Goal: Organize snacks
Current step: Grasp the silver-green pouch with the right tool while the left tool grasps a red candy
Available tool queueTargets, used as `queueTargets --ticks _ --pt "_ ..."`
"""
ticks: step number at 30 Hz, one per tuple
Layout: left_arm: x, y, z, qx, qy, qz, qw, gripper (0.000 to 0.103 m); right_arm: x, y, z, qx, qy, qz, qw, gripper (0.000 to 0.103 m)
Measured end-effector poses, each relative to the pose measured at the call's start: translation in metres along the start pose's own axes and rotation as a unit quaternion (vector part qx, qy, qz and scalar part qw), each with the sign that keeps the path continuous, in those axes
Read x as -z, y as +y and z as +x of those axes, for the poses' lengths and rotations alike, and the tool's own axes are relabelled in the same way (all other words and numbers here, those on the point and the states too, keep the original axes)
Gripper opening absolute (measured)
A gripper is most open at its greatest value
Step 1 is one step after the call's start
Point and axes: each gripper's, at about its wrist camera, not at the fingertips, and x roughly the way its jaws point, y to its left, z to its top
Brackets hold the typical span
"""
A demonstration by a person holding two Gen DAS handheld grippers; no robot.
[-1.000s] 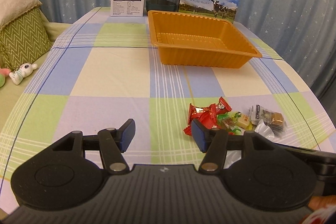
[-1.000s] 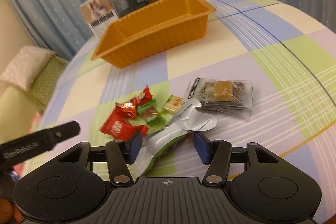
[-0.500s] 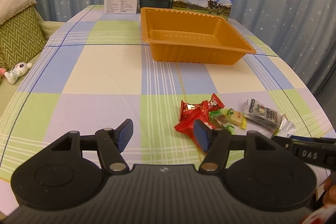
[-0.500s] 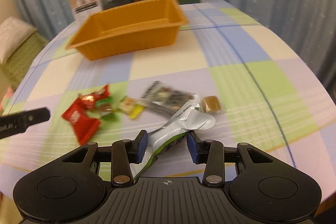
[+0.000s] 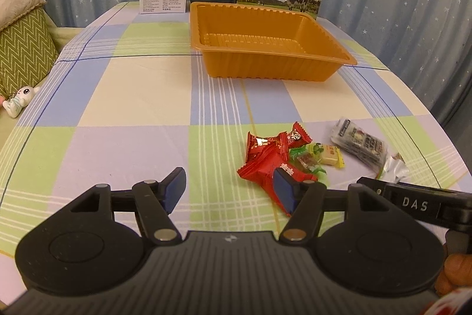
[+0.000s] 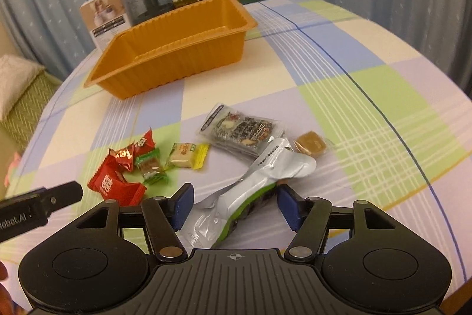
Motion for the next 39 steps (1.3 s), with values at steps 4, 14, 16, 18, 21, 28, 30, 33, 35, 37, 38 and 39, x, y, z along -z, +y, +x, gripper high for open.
queueTargets --ticks 4,14,16,18,21,28,30,33,35,37,38,39 --pt "0.000 -0.001 0.001 0.003 0.002 0.001 1.0000 0.062 -0.001 -0.004 -0.005 -0.010 0.004 -0.013 1.000 0.041" --pt "0.002 -0.004 0.002 0.008 0.008 0.001 0.9999 0.062 -0.006 0.003 -0.017 -0.044 0.041 -0.124 0.990 0.020" --pt "0.002 -0.004 0.002 0.008 0.009 0.002 0.9999 0.062 -0.007 -0.003 -0.015 -0.039 0.036 -0.096 0.994 0.027" --pt "0.002 -0.005 0.003 0.009 0.009 0.004 0.9999 0.062 -0.006 -0.006 -0.014 -0.037 0.031 -0.074 0.996 0.053" --pt "0.003 -0.006 0.005 0.009 0.012 0.005 0.9999 0.062 -0.005 -0.006 -0.013 -0.047 0.022 -0.059 0.997 0.055" --pt "0.006 -0.007 0.010 0.016 0.020 0.003 0.9997 0.062 0.005 0.006 0.004 -0.039 0.023 -0.097 0.994 0.045" --pt "0.005 -0.008 0.013 0.026 0.023 -0.005 0.9994 0.062 0.006 0.008 0.005 -0.038 0.022 -0.112 0.993 0.027" --pt "0.005 -0.012 0.017 0.048 0.023 -0.019 0.9984 0.061 0.007 0.005 0.004 -0.040 0.022 -0.112 0.993 0.025" --pt "0.003 -0.016 0.021 0.055 0.027 -0.028 0.9977 0.061 0.008 0.002 0.001 -0.038 0.020 -0.114 0.993 0.025" --pt "0.000 -0.018 0.024 0.063 0.028 -0.044 0.9966 0.059 0.008 -0.001 -0.002 -0.037 0.018 -0.115 0.992 0.025" --pt "-0.001 -0.018 0.026 0.064 0.028 -0.053 0.9962 0.057 0.008 -0.002 -0.003 -0.038 0.018 -0.113 0.993 0.025" --pt "-0.003 -0.019 0.028 0.061 0.027 -0.061 0.9959 0.056 0.008 -0.004 -0.003 -0.038 0.019 -0.110 0.993 0.025"
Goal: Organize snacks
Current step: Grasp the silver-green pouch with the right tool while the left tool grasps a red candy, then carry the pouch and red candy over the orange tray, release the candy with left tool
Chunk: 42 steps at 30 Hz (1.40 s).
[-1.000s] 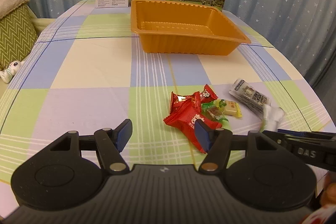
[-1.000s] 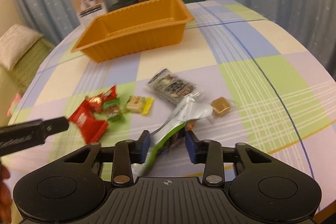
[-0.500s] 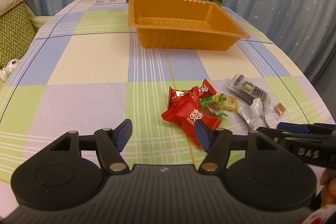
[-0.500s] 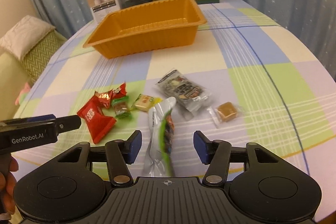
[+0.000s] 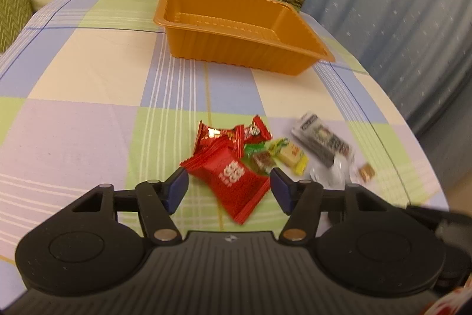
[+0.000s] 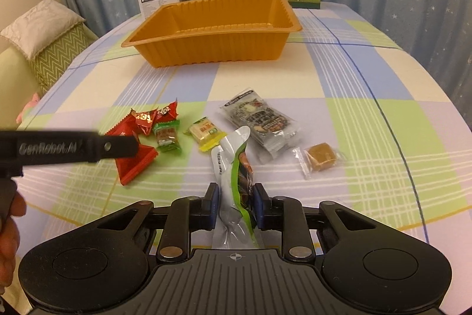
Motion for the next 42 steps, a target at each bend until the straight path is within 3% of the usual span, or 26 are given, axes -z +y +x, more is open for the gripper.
queueTargets --ticks 2,9,15,28,42 --pt "-0.004 0.000 0.005 0.001 -0.002 -0.015 0.9999 0.054 0.000 -0.001 0.000 -0.001 0.001 0.003 1.000 0.025" --pt "-0.002 0.000 0.016 -0.022 0.015 -0.009 0.9996 0.029 0.000 -0.003 0.000 0.001 0.000 0.005 1.000 0.025" --pt "0.001 -0.001 0.007 -0.041 0.013 0.017 0.9989 0.023 0.001 -0.001 -0.002 0.000 -0.004 0.007 1.000 0.025" --pt "-0.012 -0.010 -0.023 -0.040 -0.014 0.045 0.9981 0.021 -0.015 0.005 -0.029 -0.008 -0.056 0.004 0.998 0.025" --pt "-0.078 -0.027 -0.031 -0.029 -0.068 0.079 0.9941 0.021 -0.088 0.001 -0.028 -0.022 -0.110 -0.008 0.994 0.025"
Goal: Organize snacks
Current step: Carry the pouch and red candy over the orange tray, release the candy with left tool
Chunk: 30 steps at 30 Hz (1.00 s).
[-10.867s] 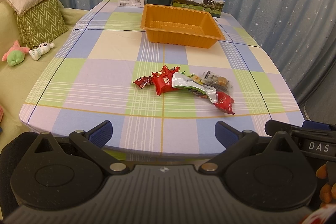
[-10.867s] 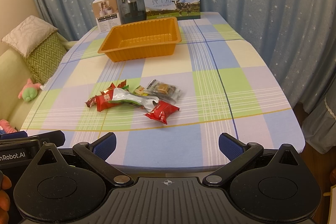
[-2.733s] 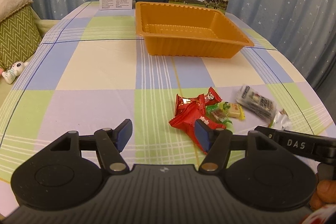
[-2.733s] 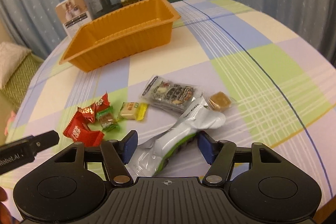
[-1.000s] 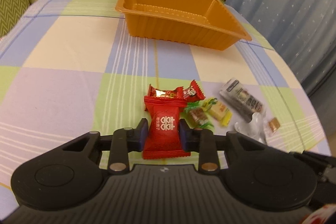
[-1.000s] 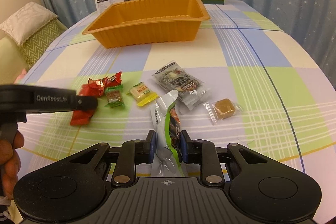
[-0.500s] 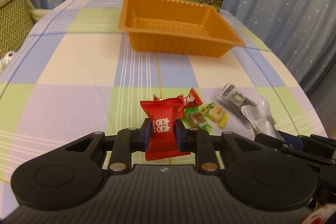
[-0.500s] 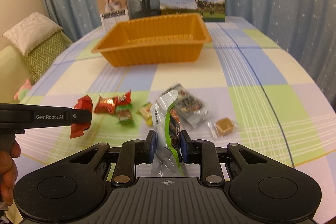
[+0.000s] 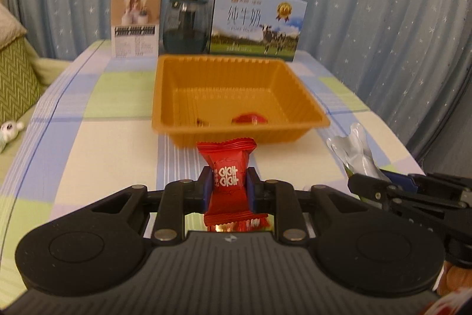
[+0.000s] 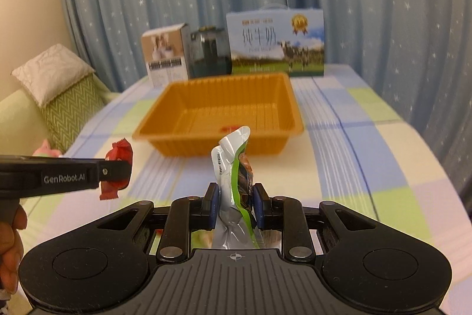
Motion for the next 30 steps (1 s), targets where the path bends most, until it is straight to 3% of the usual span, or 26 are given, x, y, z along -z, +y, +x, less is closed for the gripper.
queueTargets --ticks 15,30 --pt "-0.048 0.009 0.036 0.001 -0.012 -0.001 0.9999 0.021 -0.059 0.001 0.048 -0.005 -0.022 -0.003 1.000 0.025" --pt "-0.076 0.028 0.070 -0.002 -0.013 -0.013 0.9998 0.021 -0.082 -0.014 0.095 0.001 -0.020 0.027 0.999 0.025"
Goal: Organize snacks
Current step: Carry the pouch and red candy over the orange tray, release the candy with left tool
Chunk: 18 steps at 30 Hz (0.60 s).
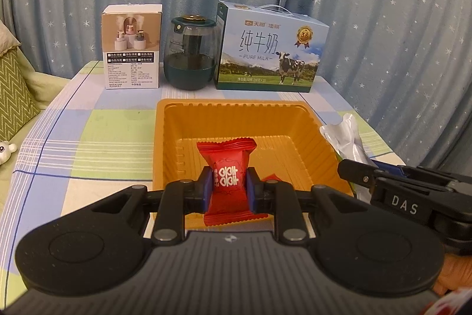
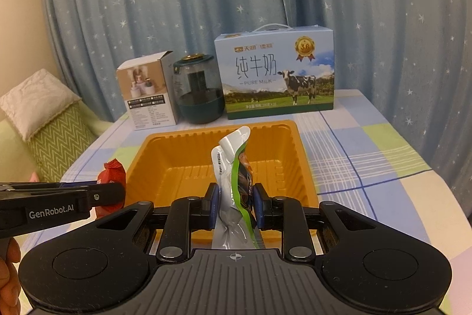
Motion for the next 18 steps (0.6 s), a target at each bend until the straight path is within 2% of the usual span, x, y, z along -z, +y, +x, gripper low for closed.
queueTargets --ticks 10,18 --pt "-0.014 0.014 0.025 -0.008 0.002 -0.007 0.9999 0.021 -0.014 0.000 0.033 0.000 0.003 0.014 1.000 0.025" --pt "-0.017 0.022 0.049 -0.001 0.011 -0.015 0.9998 0.021 -0.016 0.004 0.064 -0.001 0.015 0.012 1.000 0.025"
